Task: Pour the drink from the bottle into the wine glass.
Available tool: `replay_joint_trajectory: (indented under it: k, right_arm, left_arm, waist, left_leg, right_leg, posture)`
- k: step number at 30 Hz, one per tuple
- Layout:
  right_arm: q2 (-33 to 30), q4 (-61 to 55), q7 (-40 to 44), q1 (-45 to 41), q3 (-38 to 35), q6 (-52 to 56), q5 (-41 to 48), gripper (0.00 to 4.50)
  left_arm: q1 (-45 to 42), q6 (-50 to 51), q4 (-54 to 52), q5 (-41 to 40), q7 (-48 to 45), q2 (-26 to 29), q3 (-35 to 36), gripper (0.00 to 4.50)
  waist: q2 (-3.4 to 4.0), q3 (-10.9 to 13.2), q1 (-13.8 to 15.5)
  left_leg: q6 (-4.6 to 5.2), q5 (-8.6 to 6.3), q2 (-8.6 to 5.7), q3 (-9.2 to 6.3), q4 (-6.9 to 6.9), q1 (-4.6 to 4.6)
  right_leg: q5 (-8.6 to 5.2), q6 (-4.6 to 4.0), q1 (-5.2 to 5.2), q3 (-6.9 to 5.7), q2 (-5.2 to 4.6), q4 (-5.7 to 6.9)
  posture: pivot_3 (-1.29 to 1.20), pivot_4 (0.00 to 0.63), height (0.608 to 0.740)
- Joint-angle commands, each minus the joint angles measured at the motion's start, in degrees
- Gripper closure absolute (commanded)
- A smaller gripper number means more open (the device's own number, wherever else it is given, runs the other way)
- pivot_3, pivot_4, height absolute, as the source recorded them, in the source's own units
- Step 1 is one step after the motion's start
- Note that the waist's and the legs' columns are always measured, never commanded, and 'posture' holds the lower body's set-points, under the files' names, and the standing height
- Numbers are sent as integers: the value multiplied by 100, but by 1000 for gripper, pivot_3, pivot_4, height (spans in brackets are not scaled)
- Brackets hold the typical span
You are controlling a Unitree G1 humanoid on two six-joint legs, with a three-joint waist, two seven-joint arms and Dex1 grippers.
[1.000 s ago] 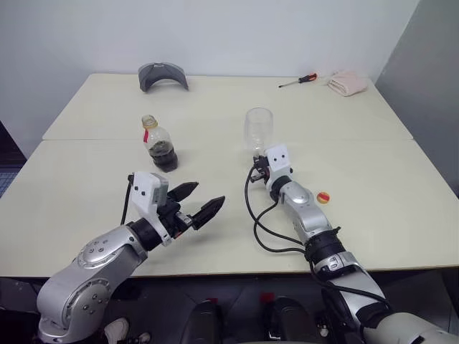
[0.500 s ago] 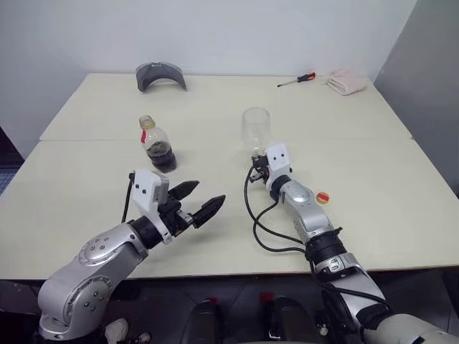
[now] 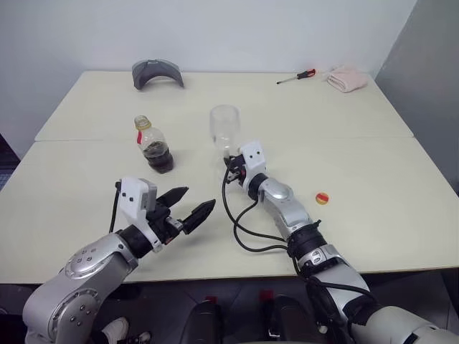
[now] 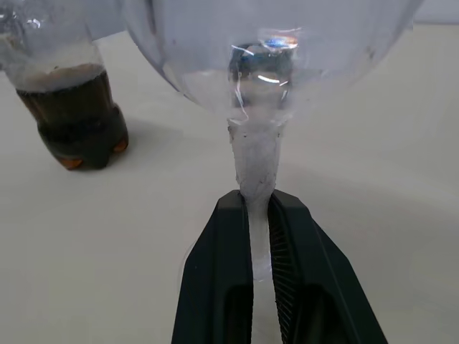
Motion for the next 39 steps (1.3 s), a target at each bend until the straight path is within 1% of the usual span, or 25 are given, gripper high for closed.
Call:
replay_joint_trajectory:
  k: [1, 3, 5, 10, 16, 21, 23, 24, 25, 28, 32, 36, 39]
  right_arm:
    - [328, 105, -87, -202, 41, -345, -39, 4369]
    - [280, 199, -120, -215, 47, -433, -48, 4369]
    - [230, 271, -108, -215, 37, -505, -40, 4369]
    - [125, 441, -124, -210, 9, -629, -81, 4369]
    - [105, 500, -168, -203, -8, -691, -134, 4369]
    - [79, 497, -191, -190, -1, -684, -183, 4369]
    - [62, 486, -209, -186, 0, -675, -198, 3670]
    - [53, 480, -212, -183, -3, -672, -200, 3472]
    - [35, 464, -210, -175, -1, -670, -207, 3158]
    - [-33, 336, -206, -117, -5, -639, -224, 2121]
    - [-175, -124, -86, 106, 19, -491, -189, 750]
    - [-360, -1010, 186, 571, 123, -166, -132, 750]
    - [-624, -1994, 459, 1128, 244, 223, -79, 750]
  left_arm:
    - [85, -222, -236, -27, 203, -21, 386, 0]
    - [118, -308, -187, 95, 287, -30, 486, 0]
    - [136, -469, -110, 290, 361, -42, 574, 0]
    - [185, -797, 232, 799, 433, 11, 804, 0]
    - [270, -783, 223, 813, 399, -43, 779, 0]
    - [100, -707, 201, 749, 449, -70, 677, 0]
    - [26, -676, 229, 739, 448, -61, 675, 0]
    - [8, -663, 236, 737, 434, -59, 672, 0]
    - [-2, -655, 242, 742, 421, -59, 666, 0]
    - [-20, -630, 253, 754, 390, -58, 645, 0]
    - [-48, -603, 264, 746, 369, -42, 644, 0]
    - [-77, -585, 288, 745, 357, -36, 642, 0]
    - [-74, -590, 318, 765, 344, -38, 643, 0]
  waist:
    - [0, 0, -1]
    - [0, 0, -1]
    - [0, 0, 0]
    - [0, 0, 0]
    - [-2, -1, 0]
    - [-2, -1, 1]
    - [-2, -1, 1]
    - [-2, -1, 0]
    - [-2, -1, -5]
    - [-2, -1, -9]
    - [-2, -1, -8]
    - [-2, -1, -1]
    - [-2, -1, 4]
  left_leg:
    - [0, 0, 1, -1, 0, 2]
    - [0, 0, 6, -5, -1, 3]
    - [0, 0, 6, -8, -1, 6]
    - [2, 2, 5, -8, 2, 10]
    - [2, 2, 6, -7, 2, 8]
    - [2, 2, 6, -8, 2, 9]
    - [2, 2, 6, -8, 2, 8]
    - [2, 2, 6, -8, 2, 8]
    - [2, 2, 6, -7, 2, 9]
    - [1, 2, 6, -7, 0, 8]
    - [1, 2, 6, -6, -1, 6]
    - [1, 2, 6, -6, 0, 5]
    - [1, 2, 7, -7, -1, 6]
  right_leg:
    - [0, 0, 1, -1, 0, 1]
    - [-1, 0, 0, -5, 3, 5]
    - [-14, 21, 1, -7, 5, 9]
    - [-13, 23, 3, -5, 5, 11]
    - [-11, 19, 3, -5, 3, 9]
    - [-11, 18, 3, -6, 3, 11]
    - [-11, 18, 3, -6, 3, 12]
    - [-11, 18, 3, -6, 3, 12]
    - [-10, 18, 3, -5, 3, 12]
    - [-8, 13, 2, -5, 3, 11]
    - [-2, 3, 1, -5, 3, 9]
    - [-10, 16, 2, -6, 2, 8]
    - [-13, 22, 2, -6, 3, 8]
  posture:
    - [0, 150, 740]
    - [0, 150, 740]
    - [0, 150, 740]
    - [0, 150, 740]
    - [0, 150, 740]
    - [0, 150, 740]
    - [0, 150, 740]
    - [0, 150, 740]
    - [0, 150, 740]
    - [0, 150, 740]
    - [0, 150, 740]
    - [0, 150, 740]
    - [0, 150, 740]
